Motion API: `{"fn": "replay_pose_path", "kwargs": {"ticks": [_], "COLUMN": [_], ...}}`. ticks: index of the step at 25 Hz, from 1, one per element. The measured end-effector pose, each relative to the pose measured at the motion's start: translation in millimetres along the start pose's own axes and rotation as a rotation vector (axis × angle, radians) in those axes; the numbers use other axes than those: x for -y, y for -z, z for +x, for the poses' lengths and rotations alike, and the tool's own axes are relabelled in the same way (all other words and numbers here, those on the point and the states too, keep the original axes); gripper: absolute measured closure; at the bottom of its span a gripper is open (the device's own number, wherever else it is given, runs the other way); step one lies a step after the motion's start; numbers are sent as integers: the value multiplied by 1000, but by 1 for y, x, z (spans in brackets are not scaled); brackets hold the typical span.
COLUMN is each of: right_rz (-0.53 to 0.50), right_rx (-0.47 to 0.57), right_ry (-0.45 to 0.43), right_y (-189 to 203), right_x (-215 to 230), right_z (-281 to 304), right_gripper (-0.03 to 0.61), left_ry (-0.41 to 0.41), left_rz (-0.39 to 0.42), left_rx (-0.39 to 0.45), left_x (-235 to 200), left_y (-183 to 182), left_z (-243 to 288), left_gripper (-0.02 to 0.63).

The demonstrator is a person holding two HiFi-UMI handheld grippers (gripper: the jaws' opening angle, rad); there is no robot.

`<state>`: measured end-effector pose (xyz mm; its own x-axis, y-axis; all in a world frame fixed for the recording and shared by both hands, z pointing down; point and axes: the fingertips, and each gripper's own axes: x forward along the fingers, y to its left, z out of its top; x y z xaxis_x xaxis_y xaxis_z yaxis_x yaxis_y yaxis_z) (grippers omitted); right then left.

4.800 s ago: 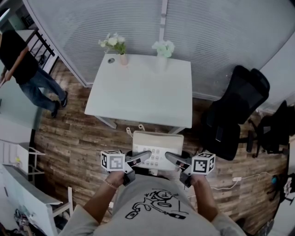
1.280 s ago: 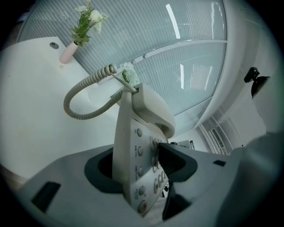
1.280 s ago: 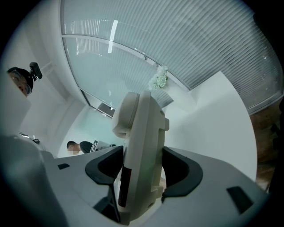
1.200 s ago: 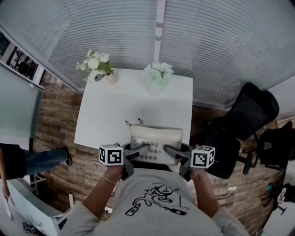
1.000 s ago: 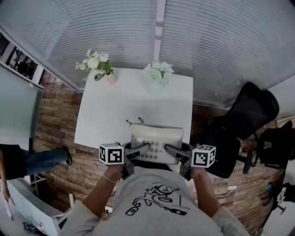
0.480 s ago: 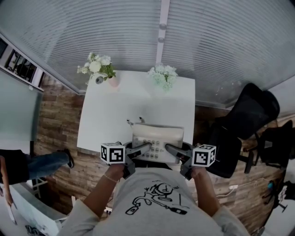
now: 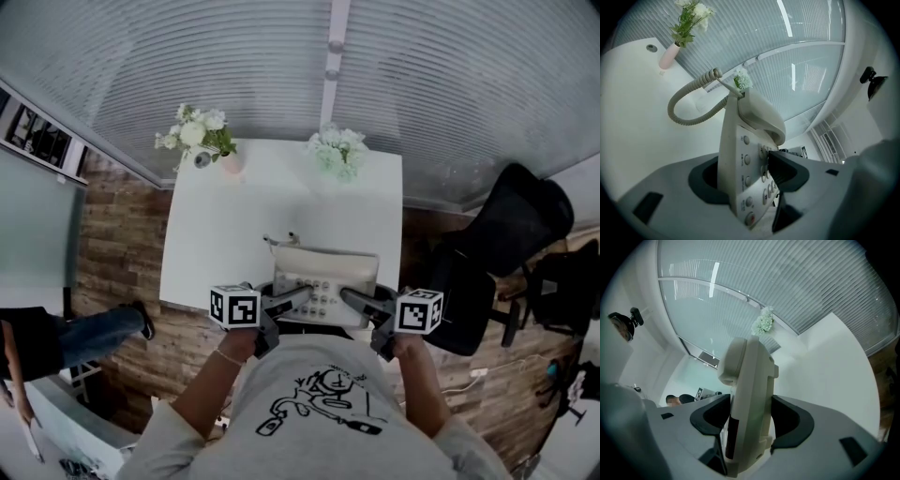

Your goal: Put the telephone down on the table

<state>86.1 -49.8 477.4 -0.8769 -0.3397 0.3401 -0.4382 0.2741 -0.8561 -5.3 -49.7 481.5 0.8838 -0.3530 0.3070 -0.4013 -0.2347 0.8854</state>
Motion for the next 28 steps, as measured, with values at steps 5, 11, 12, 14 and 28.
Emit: {"fn": "replay_pose_path", "kwargs": {"ticks": [5,11,12,14,28], "right_rz": [25,48,52,60,98], "right_rx": [-7,-25,-24,-25,-63], "right_ry": [-4,12,13,13,22], "right_y": [2,9,9,10,19], "right_x": [8,23,25,29,70], "right_z": [10,20,21,24,44], "right_gripper": [293,293,293,293,293], "left_ry": [-10,-21,-26,-33,-74], "left_rz": [-28,-40,-39,-42,-75], "left_rx": [-8,-31,-34,-40,-64], "left_x": [-14,-31,-34,-39,-83], "left_y": [2,5,5,5,12], "left_z": [1,3,4,5,23], "left_gripper": [360,360,359,358,343]}}
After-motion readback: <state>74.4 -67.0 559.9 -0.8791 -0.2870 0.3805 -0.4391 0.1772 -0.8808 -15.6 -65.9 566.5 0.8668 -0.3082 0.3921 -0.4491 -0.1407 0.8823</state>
